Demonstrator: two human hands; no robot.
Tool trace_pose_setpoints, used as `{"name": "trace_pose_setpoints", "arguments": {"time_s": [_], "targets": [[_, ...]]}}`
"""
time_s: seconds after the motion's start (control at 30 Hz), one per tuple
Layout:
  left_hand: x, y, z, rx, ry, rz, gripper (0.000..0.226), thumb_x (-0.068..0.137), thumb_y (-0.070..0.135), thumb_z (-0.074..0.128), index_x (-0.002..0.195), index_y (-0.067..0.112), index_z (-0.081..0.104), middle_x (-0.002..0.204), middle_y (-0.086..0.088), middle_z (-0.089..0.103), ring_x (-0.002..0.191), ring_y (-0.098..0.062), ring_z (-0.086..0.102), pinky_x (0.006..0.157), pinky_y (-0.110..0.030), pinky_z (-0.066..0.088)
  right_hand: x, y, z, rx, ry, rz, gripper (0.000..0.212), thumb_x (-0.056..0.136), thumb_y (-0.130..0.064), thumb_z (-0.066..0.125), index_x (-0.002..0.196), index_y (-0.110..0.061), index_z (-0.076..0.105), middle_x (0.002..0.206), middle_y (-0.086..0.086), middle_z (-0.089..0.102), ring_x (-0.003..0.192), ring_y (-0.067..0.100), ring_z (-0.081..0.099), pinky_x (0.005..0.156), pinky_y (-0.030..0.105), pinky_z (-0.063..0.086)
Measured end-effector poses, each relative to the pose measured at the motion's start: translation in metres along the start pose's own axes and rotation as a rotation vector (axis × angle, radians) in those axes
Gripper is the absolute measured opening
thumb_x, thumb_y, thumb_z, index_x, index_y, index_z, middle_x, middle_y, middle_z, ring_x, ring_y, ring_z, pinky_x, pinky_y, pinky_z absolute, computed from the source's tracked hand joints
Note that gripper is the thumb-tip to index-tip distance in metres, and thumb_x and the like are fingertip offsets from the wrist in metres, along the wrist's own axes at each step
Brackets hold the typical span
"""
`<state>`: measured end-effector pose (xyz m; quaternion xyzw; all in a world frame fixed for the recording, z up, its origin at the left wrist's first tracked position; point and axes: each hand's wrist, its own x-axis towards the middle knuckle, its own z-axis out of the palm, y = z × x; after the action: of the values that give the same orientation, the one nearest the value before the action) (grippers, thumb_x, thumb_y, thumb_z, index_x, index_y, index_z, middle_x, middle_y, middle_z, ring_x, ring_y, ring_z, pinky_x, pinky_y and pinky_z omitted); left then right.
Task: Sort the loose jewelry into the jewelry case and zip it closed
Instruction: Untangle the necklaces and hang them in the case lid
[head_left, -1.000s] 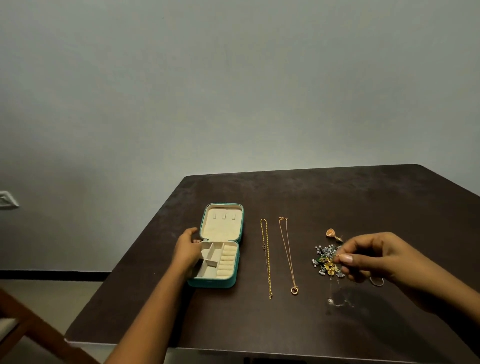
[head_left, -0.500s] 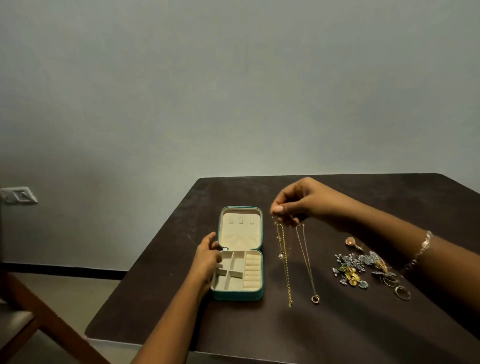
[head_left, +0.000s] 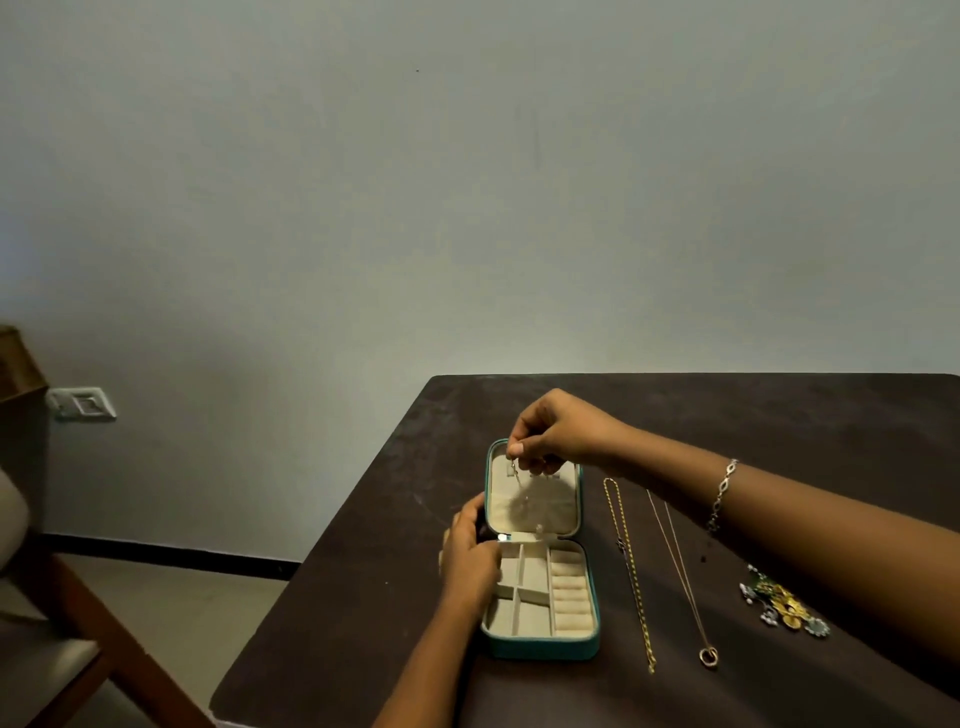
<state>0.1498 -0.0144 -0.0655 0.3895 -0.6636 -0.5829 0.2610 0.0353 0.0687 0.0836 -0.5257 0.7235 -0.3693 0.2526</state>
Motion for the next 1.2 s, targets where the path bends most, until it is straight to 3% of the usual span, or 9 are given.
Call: {"name": "trace_pose_setpoints", "arguments": {"time_s": [0.23, 0.4, 0.5, 0.57, 0.63, 0.87, 1.07, 1.2], "targets": [[0.005, -0.007, 0.001, -0.008, 0.008, 0.006, 0.061, 0.056, 0.018, 0.051, 0.1, 0.06, 0.051, 0.114, 0.0, 0.06, 0.105, -0.034, 0.056, 0.088, -0.055, 0.049, 0.02, 0.014, 0.019, -0.143, 0.086, -0.056, 0.009, 0.085, -0.013, 0.063, 0.085, -0.005, 0.068, 0.072, 0.007, 0.068, 0.065, 0.015, 0.064, 0.06, 0.019, 0.052], [0.01, -0.013, 0.002, -0.019, -0.007, 0.033, 0.061, 0.055, 0.02, 0.055, 0.103, 0.059, 0.053, 0.114, 0.0, 0.061, 0.107, -0.032, 0.056, 0.09, -0.059, 0.047, 0.025, 0.026, 0.031, -0.694, 0.297, -0.294, 0.017, 0.087, -0.016, 0.056, 0.1, -0.013, 0.068, 0.099, 0.006, 0.069, 0.089, 0.023, 0.063, 0.071, 0.031, 0.048], [0.011, -0.014, 0.003, -0.026, -0.004, 0.037, 0.061, 0.053, 0.023, 0.054, 0.102, 0.059, 0.053, 0.112, 0.0, 0.062, 0.106, -0.033, 0.056, 0.09, -0.059, 0.046, 0.025, 0.035, 0.034, -0.928, 0.389, -0.474, 0.012, 0.078, -0.011, 0.065, 0.09, -0.011, 0.069, 0.085, 0.008, 0.066, 0.079, 0.029, 0.06, 0.052, 0.033, 0.043], [0.011, -0.013, 0.004, -0.023, -0.005, 0.034, 0.06, 0.052, 0.025, 0.053, 0.101, 0.059, 0.053, 0.112, 0.0, 0.062, 0.107, -0.035, 0.055, 0.092, -0.059, 0.045, 0.025, 0.039, 0.034, -1.009, 0.41, -0.533, 0.02, 0.059, -0.013, 0.082, 0.076, -0.014, 0.071, 0.071, 0.004, 0.065, 0.067, 0.023, 0.059, 0.039, 0.025, 0.037], [0.011, -0.014, 0.004, -0.02, -0.011, 0.031, 0.058, 0.052, 0.027, 0.053, 0.1, 0.061, 0.052, 0.113, 0.001, 0.061, 0.108, -0.032, 0.055, 0.092, -0.057, 0.046, 0.026, 0.043, 0.033, -1.09, 0.407, -0.554, 0.029, 0.047, -0.019, 0.089, 0.071, -0.018, 0.071, 0.067, -0.001, 0.064, 0.062, 0.016, 0.058, 0.036, 0.021, 0.036], [0.014, -0.015, 0.004, -0.014, -0.003, 0.048, 0.059, 0.054, 0.025, 0.056, 0.1, 0.062, 0.052, 0.115, 0.004, 0.06, 0.111, -0.023, 0.054, 0.094, -0.049, 0.047, 0.028, 0.049, 0.029, -1.001, 0.422, -0.599, 0.029, 0.048, -0.024, 0.089, 0.071, -0.019, 0.072, 0.072, 0.004, 0.06, 0.066, 0.018, 0.058, 0.038, 0.022, 0.043], [0.011, -0.014, 0.003, 0.009, -0.011, 0.023, 0.059, 0.054, 0.027, 0.057, 0.099, 0.065, 0.05, 0.116, 0.005, 0.058, 0.109, -0.025, 0.055, 0.092, -0.055, 0.047, 0.034, 0.053, 0.027, -0.863, 0.436, -0.552, 0.027, 0.053, -0.017, 0.087, 0.073, -0.018, 0.069, 0.072, 0.006, 0.057, 0.066, 0.021, 0.056, 0.036, 0.026, 0.043], [0.007, -0.01, 0.003, 0.023, 0.003, 0.016, 0.058, 0.054, 0.027, 0.056, 0.094, 0.068, 0.049, 0.114, 0.006, 0.059, 0.107, -0.024, 0.057, 0.092, -0.056, 0.047, 0.039, 0.057, 0.028, -0.785, 0.464, -0.527, 0.022, 0.067, -0.012, 0.077, 0.084, -0.014, 0.064, 0.081, 0.008, 0.058, 0.075, 0.025, 0.056, 0.044, 0.028, 0.039]]}}
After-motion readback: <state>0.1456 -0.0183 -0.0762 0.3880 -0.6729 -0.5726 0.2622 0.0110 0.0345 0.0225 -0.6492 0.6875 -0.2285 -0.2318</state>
